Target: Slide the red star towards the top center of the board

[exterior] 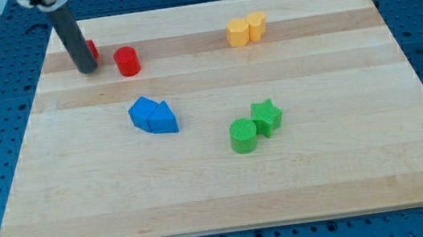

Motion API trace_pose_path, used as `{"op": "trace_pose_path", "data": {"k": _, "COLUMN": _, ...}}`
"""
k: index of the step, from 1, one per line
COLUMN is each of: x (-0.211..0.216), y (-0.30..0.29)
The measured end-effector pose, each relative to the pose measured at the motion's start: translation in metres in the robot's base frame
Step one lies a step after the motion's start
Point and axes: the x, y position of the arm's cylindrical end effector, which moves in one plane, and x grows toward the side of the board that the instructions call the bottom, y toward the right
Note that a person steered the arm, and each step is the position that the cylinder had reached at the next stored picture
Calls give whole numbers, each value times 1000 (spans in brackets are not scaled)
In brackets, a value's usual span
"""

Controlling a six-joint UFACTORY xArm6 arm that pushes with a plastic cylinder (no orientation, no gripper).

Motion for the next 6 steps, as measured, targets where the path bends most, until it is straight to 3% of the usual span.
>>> {"op": "trace_pose_path", "data": {"k": 1, "x": -21, "y": 13}}
{"op": "trace_pose_path", "data": {"k": 2, "x": 5, "y": -18}}
{"op": "trace_pose_path", "data": {"k": 3, "x": 9, "y": -88}}
{"op": "trace_pose_path", "data": {"k": 4, "x": -21, "y": -77}}
{"op": "trace_pose_path", "data": {"k": 6, "x": -32, "y": 11}}
